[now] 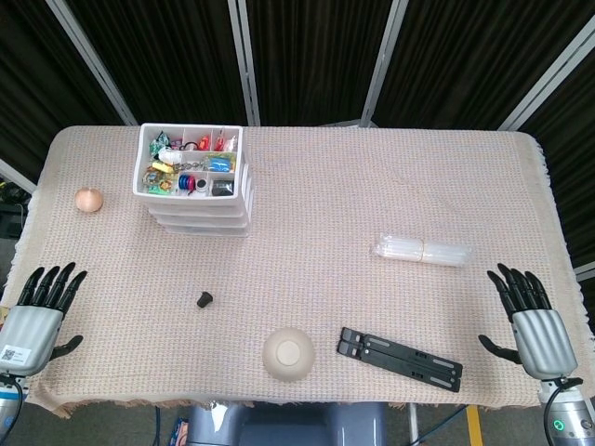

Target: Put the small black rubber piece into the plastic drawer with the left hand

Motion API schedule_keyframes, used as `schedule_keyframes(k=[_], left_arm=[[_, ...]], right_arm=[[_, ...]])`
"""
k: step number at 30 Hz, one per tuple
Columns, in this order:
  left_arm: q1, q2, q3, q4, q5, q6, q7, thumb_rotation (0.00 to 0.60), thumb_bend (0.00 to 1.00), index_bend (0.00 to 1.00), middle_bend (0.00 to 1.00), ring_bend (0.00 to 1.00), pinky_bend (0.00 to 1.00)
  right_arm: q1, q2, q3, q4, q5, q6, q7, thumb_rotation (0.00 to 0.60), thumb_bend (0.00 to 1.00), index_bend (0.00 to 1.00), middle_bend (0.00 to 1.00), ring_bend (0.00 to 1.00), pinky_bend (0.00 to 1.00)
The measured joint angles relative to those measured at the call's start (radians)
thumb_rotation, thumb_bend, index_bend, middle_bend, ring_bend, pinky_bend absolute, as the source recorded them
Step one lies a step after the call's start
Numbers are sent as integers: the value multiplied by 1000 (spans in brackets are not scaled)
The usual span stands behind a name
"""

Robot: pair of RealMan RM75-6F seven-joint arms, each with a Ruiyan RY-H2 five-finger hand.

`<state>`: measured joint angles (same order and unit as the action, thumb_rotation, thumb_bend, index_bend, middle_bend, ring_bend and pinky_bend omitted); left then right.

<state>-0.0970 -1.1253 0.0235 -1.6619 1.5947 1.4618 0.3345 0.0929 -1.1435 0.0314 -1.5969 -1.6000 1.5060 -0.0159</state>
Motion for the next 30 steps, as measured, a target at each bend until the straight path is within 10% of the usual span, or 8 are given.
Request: schedule_keyframes(k=[6,9,13,18,30], left_arm=[[-4,1,-1,-3,-15,-15,-15,600,153,21,0,0,0],[-8,2,-7,-13,-31,-26,-31,600,373,0,46,35,57],[-16,-3,-30,-32,-55,-29,-63,600,587,0,570,520,446],[-47,-28,-89,-38,-98,-34,-128,600,618,0,877,801,634],[-184,-58,-234,-115,-527,-365,-346,600,667,0,962,877,708]], right_arm=[[1,-2,1,0,3,-4,-5,600,63,61,0,0,0],[1,-1,1,0,8,-5,-2,600,63,63,0,0,0],[-2,3,-1,0,6,-3,3,600,64,63,0,0,0],[-3,3,-3,-3,-1,2,2,600,63,62,0,0,0],[-4,11,1,-7,16,-6,16,600,63,64,0,0,0]])
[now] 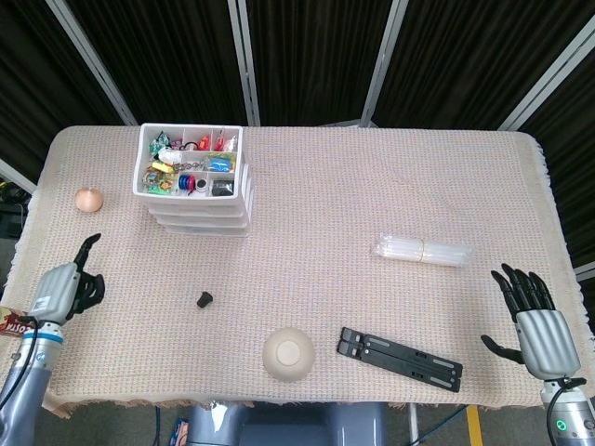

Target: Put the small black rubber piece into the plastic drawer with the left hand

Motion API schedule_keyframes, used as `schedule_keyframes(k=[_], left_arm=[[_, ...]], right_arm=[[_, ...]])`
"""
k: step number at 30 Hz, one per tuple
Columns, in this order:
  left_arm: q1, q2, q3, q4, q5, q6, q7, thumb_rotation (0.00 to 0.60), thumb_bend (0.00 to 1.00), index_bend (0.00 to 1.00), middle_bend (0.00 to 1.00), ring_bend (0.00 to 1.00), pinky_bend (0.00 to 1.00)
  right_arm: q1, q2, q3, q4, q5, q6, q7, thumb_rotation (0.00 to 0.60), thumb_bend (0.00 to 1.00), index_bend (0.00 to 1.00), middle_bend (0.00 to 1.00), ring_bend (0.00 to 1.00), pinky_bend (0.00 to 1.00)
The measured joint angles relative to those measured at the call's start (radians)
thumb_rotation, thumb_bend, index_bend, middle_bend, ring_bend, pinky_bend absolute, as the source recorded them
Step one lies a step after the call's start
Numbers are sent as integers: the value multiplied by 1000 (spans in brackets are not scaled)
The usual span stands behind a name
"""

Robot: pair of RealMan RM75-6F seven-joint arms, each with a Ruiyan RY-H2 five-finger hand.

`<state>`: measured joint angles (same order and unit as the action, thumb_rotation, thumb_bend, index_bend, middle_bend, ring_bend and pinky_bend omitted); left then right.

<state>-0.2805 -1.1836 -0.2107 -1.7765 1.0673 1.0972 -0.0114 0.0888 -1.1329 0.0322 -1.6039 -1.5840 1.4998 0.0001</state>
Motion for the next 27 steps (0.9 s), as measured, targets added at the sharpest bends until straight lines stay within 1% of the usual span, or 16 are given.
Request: schedule_keyframes(k=[2,4,9,12,17,27], left_arm=[[-36,-2,-27,-9,-105,-80,-33,600,668,0,962,877,708],[-69,-8,-48,-11,-182,-143,-57,600,668,0,962,877,708],[-172,-63,-92,30,-346,-251,-94,600,667,0,963,879,707],[-209,-93,-107,56,-378,-281,-101,600,668,0,964,879,707],[-267,-140,-124,80,-412,-302,-95,600,667,0,964,879,708],[-326,-207,-115,98,-492,-317,-89,600,669,4,964,879,707]], right_arm=[[1,2,-1,-1,0,-2,2,600,63,64,0,0,0],[1,2,-1,-2,1,-3,4,600,63,64,0,0,0],[0,5,-1,-5,2,-3,7,600,63,64,0,0,0],[0,5,-1,-7,1,-2,8,600,64,64,0,0,0],[1,5,0,-6,4,-6,11,600,63,64,0,0,0],[1,9,-1,-9,1,-5,26,600,63,64,0,0,0]])
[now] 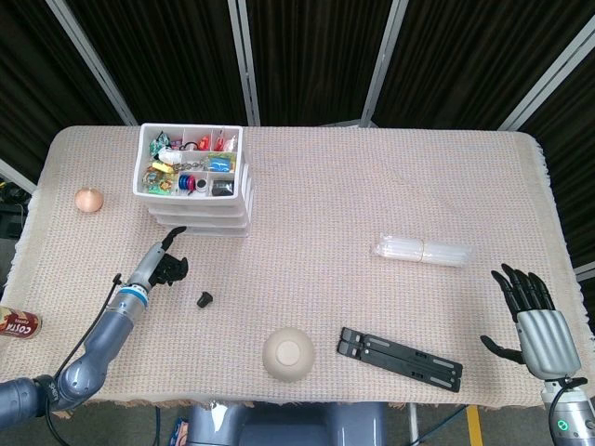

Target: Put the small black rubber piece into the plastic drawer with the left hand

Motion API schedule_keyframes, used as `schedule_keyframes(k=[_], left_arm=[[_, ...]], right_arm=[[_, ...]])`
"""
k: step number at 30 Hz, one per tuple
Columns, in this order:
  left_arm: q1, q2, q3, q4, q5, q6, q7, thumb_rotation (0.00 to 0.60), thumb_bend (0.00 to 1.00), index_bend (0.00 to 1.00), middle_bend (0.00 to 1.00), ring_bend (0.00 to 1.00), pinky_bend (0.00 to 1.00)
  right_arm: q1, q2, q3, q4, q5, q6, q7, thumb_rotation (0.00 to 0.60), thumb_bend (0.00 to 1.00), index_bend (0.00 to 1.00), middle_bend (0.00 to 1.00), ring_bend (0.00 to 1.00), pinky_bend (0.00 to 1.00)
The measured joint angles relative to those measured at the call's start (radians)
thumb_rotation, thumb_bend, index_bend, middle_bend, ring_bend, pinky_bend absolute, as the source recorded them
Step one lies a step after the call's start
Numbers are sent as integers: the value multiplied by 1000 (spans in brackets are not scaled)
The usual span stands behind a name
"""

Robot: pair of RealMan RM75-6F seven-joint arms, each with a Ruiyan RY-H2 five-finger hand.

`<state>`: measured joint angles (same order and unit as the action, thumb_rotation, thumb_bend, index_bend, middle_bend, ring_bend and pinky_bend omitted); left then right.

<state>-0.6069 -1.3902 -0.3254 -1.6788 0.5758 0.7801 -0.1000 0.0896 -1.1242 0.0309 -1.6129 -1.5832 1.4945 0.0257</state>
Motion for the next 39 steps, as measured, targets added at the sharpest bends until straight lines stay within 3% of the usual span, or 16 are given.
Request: schedule_keyframes(k=[12,39], left_arm=[[-49,-78,-13,61,-58,15,-20,600,668,20,964,879,707],[-102,-158,-36,137,-68,27,-24,600,668,129,965,879,707]], right_arm=[[-1,3,0,-1,-2,1,7,600,63,64,0,0,0],[-2,5,-1,-4,0,-1,6,600,63,64,0,0,0]])
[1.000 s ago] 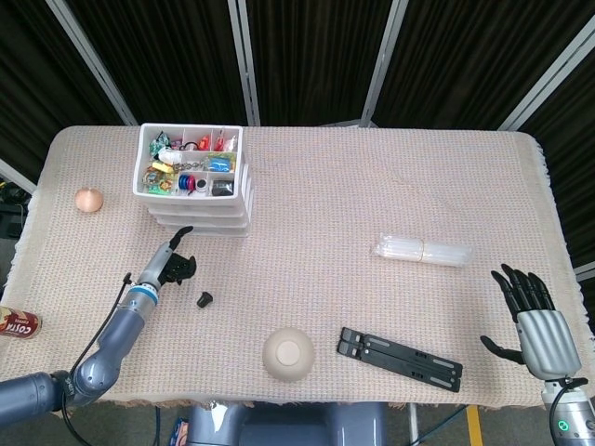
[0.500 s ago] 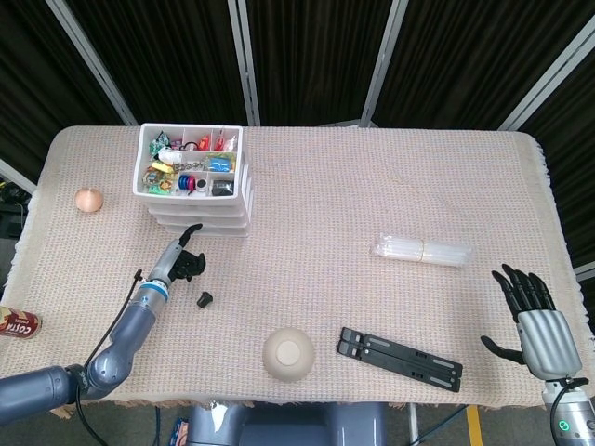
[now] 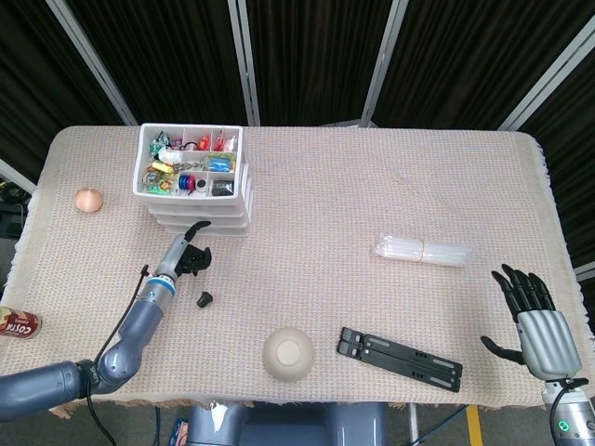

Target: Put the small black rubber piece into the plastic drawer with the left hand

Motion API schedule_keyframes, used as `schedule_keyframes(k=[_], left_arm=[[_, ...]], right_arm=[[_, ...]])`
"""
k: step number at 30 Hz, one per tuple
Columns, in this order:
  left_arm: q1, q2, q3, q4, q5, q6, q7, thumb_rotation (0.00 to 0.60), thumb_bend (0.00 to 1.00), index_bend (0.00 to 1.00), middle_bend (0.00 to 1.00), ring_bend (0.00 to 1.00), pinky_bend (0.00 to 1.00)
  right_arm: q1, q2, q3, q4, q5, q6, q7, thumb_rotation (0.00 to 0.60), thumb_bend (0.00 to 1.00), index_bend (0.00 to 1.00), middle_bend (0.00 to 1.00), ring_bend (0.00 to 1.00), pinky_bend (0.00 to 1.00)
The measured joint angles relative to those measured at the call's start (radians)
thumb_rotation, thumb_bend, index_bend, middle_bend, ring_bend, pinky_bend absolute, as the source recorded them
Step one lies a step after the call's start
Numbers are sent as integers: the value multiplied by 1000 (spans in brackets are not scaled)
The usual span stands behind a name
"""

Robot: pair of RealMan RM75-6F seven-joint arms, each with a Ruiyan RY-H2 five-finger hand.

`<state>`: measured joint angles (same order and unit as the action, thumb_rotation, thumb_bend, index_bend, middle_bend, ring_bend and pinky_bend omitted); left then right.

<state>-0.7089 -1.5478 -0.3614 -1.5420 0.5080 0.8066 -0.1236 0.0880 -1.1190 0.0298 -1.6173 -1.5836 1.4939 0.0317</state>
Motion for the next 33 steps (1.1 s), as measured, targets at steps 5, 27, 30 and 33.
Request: schedule_keyframes(k=[5,27,30,33], left_arm=[[-10,-14,-9,12,-3,-6,-7,600,667,154,965,879,707],[25,-40,-5,10,70,-17,-71,600,668,180,965,879,707],[46,-31,5,-17,103,-12,-85,600,668,186,965,879,707],[72,-20,18,-48,140,-5,-102,600,668,191,964,879,707]], right_arm=[[0,0,-1,0,-1,-2,2,600,64,64,0,0,0],[1,0,-2,1,-9,3,2,600,64,65,0,0,0],[0,0,-2,0,-10,6,2,600,63,65,0,0,0],[-1,0,-2,-1,-11,7,1,600,63,64,0,0,0]])
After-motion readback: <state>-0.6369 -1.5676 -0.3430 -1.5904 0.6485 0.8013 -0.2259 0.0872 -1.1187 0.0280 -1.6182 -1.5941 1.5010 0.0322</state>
